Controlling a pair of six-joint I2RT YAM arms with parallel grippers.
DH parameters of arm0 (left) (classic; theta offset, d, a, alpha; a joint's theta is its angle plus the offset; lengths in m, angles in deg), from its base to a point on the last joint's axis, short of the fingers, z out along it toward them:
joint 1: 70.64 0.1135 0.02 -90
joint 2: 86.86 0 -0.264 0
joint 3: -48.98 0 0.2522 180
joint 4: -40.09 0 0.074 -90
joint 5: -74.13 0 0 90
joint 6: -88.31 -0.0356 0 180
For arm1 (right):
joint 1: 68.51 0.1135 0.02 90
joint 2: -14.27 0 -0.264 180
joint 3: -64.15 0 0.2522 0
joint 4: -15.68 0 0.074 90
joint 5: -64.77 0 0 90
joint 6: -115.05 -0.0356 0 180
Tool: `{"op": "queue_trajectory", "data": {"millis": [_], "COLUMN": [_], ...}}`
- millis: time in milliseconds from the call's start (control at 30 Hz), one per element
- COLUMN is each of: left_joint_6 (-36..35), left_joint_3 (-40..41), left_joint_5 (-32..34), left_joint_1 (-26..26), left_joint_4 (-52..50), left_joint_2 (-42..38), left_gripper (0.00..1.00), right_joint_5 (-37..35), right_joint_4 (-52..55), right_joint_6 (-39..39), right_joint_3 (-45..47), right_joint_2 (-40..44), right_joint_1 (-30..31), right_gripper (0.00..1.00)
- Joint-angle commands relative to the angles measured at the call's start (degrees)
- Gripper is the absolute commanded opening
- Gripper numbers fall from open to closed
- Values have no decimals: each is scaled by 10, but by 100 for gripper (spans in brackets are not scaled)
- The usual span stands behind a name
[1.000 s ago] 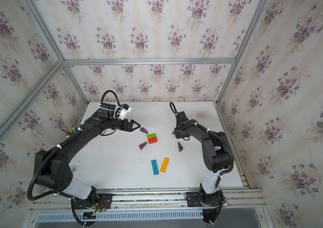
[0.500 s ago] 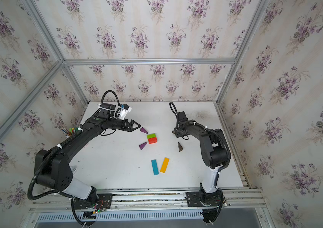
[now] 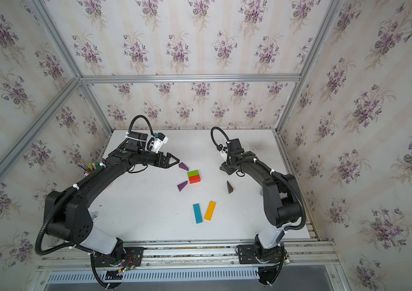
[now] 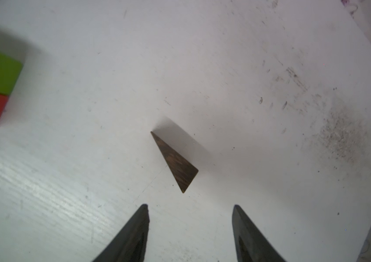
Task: Assemble a small pinwheel with building blocks
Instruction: Move the building block to the center of the board.
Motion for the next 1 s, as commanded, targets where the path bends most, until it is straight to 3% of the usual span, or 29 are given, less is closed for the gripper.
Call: {"op": "queue_trajectory", "data": {"millis": [0,100,333,467,967], "left_joint_6": [-11,-11,-14,-20,-22], "left_joint_3": [0,1,2,4,7], "left_joint_5": [-13,-15,-19,-17,-32], "left_joint_1": [1,2,2,2,1], "left_joint_4": [8,8,9,8,8], "left_joint_2": [-4,-7,-11,-12,-14], "left_gripper": [100,100,100,99,100], "right_joint_5": [72,120,176,172,105], "right_joint_4": [-10,17,108,144,155], "right_joint_6": [189,284,385,389,335], "right_joint_3": [-9,-31,-130,-167,-168], "right_joint_2": [8,-17,-100,-130,-162], "right_joint_1": [-19,-37,-60,-59,-36], "right_gripper": [58,54,46,40,43]}}
